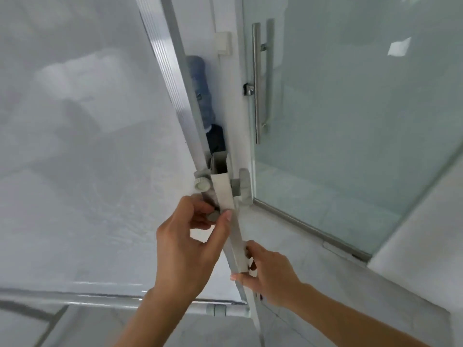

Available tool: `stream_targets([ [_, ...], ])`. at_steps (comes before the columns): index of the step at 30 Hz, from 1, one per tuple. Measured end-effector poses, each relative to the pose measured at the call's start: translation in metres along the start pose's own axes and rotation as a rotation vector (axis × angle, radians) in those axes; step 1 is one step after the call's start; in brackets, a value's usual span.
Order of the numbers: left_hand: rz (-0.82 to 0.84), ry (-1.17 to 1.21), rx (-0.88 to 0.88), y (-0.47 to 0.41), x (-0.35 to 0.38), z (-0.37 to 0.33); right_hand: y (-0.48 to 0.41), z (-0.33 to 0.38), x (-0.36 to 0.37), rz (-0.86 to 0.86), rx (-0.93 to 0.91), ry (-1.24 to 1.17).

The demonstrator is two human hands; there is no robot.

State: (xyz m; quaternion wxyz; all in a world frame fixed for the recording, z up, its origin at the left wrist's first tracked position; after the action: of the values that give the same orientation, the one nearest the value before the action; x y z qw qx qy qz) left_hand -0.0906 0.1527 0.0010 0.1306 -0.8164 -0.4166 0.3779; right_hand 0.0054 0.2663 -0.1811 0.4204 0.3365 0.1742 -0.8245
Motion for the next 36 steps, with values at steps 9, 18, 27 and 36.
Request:
stream_targets([
  [9,-0.341,-0.110,-0.240,0.008,0.028,-0.043,-0.056,-0.010,-0.009,0.546,-0.200,-0.218],
  [18,-0.469,-0.419,-0.539,-0.017,0.017,-0.067,-0.075,0.002,0.017,0.782,-0.179,-0.303],
  [27,-0.462,-0.458,-0.471,-0.054,0.002,-0.023,-0.125,0.021,0.040,0.818,-0.161,-0.366],
  [36,-0.487,-0.483,-0.501,-0.094,-0.049,0.051,-0.191,0.074,0.092,0.808,-0.165,-0.378],
])
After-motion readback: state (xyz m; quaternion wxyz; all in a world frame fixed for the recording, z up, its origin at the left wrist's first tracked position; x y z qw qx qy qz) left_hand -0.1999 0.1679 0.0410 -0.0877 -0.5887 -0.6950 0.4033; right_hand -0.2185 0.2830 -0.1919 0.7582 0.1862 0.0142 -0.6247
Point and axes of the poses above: each hand's wrist, its own y-axis away from the middle knuckle, its own x-axis out of the palm, z = x × y, the point moved 6 cm from there along -y, towards the middle knuckle, and after that the axes turned 8 degrees about -y, right-handed, at the moved point
